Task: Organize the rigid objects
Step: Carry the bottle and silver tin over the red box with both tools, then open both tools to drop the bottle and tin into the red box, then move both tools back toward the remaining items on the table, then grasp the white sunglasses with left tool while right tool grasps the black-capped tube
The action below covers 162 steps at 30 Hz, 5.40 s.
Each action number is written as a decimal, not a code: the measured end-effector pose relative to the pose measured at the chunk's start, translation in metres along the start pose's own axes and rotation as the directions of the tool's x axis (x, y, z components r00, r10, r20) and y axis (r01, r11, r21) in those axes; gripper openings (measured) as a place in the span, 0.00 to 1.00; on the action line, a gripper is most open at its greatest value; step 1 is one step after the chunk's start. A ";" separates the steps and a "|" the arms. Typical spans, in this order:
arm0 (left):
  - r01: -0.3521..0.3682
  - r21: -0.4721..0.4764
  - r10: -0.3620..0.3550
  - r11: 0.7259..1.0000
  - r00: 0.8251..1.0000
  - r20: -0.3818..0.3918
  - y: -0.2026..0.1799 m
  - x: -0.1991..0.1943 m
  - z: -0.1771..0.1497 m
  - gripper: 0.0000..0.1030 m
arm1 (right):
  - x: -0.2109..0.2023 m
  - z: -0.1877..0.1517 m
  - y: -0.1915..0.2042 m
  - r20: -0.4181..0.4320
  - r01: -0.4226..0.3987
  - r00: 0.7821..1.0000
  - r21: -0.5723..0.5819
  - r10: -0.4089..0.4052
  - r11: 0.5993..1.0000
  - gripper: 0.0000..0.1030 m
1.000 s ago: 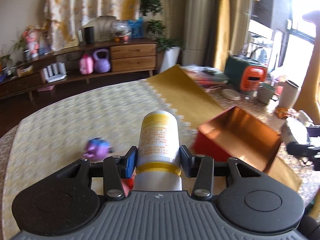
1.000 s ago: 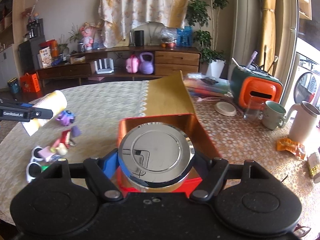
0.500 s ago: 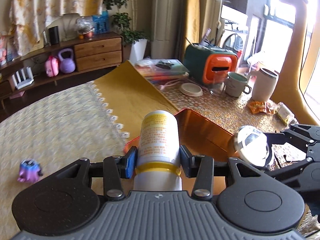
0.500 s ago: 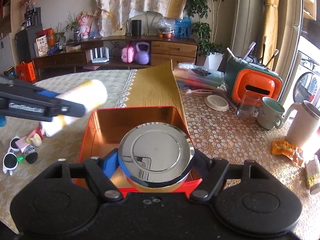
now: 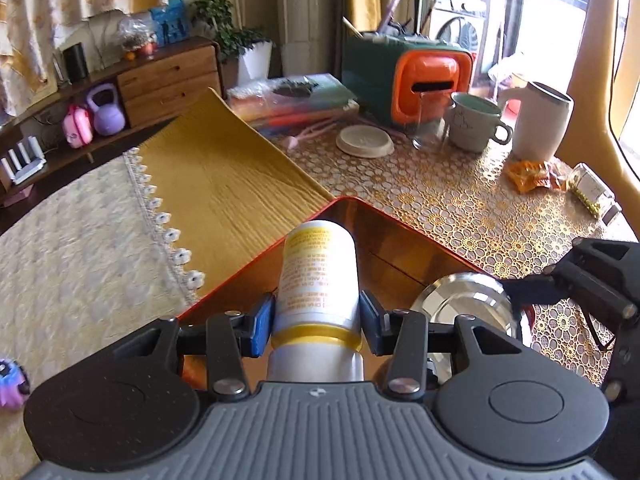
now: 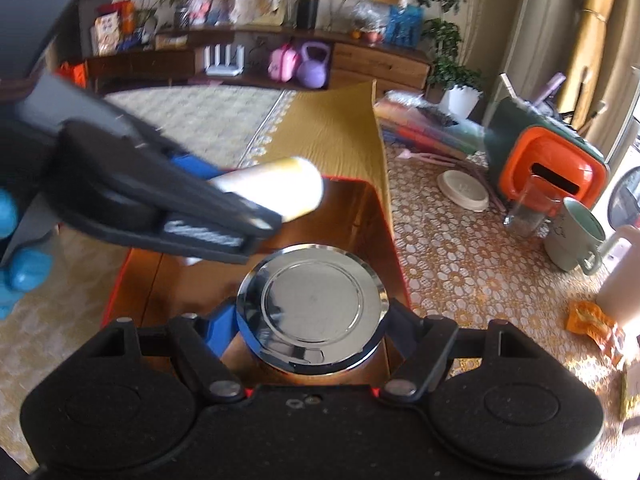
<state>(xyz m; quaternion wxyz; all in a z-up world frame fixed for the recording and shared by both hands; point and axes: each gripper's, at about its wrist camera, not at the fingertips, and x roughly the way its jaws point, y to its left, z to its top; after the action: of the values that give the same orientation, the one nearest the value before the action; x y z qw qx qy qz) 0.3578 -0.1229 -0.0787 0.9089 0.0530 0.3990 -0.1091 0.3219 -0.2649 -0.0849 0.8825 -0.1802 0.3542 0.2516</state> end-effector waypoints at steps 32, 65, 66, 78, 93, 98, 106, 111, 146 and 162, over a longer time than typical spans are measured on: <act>0.028 -0.001 -0.028 1.000 0.995 -0.099 -0.007 0.047 0.018 0.46 | 0.038 -0.006 -0.001 -0.104 0.012 0.995 0.019 -0.010 1.000 0.75; 0.046 -0.030 -0.043 0.999 0.995 0.092 0.031 -0.100 -0.018 0.63 | -0.061 -0.004 0.014 0.060 -0.012 0.998 0.213 -0.001 0.977 0.88; 0.044 -0.029 -0.041 0.999 0.994 0.098 0.033 -0.105 -0.021 0.65 | -0.065 -0.004 0.015 0.067 -0.014 0.998 0.217 -0.001 0.976 0.88; 0.045 -0.057 -0.036 0.997 0.988 0.149 0.060 -0.166 -0.061 0.71 | -0.107 -0.010 0.047 0.187 -0.100 0.981 0.225 0.057 0.969 0.99; -0.025 -0.149 0.057 0.988 0.976 0.212 0.105 -0.217 -0.116 0.80 | -0.123 -0.027 0.082 0.223 -0.157 0.969 0.240 0.103 0.958 1.00; -0.097 -0.202 0.141 0.975 0.967 0.214 0.126 -0.224 -0.137 0.85 | -0.119 -0.026 0.098 0.223 -0.190 0.964 0.216 0.141 0.958 1.00; -0.159 -0.300 0.223 0.941 0.955 0.194 0.168 -0.228 -0.164 0.85 | -0.110 -0.022 0.139 0.209 -0.251 0.952 0.115 0.224 0.961 1.00; -0.180 -0.335 0.240 0.925 0.959 0.149 0.187 -0.221 -0.181 0.85 | -0.100 -0.019 0.160 0.191 -0.266 0.950 0.073 0.248 0.961 1.00; -0.205 -0.214 0.232 0.955 0.967 0.106 0.141 -0.154 -0.247 0.75 | 0.023 0.021 0.202 -0.006 -0.278 0.961 -0.029 0.278 0.960 0.71; -0.208 -0.156 0.230 0.966 0.963 0.140 0.135 -0.146 -0.249 0.54 | 0.052 0.033 0.223 -0.043 -0.304 0.952 -0.052 0.302 0.951 0.53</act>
<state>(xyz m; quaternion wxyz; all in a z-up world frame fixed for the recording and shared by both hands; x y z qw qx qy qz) 0.1165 0.0765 -0.1379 0.9454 0.0240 0.3246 0.0166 0.2440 -0.0520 -0.1309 0.8216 -0.1536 0.3852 0.3911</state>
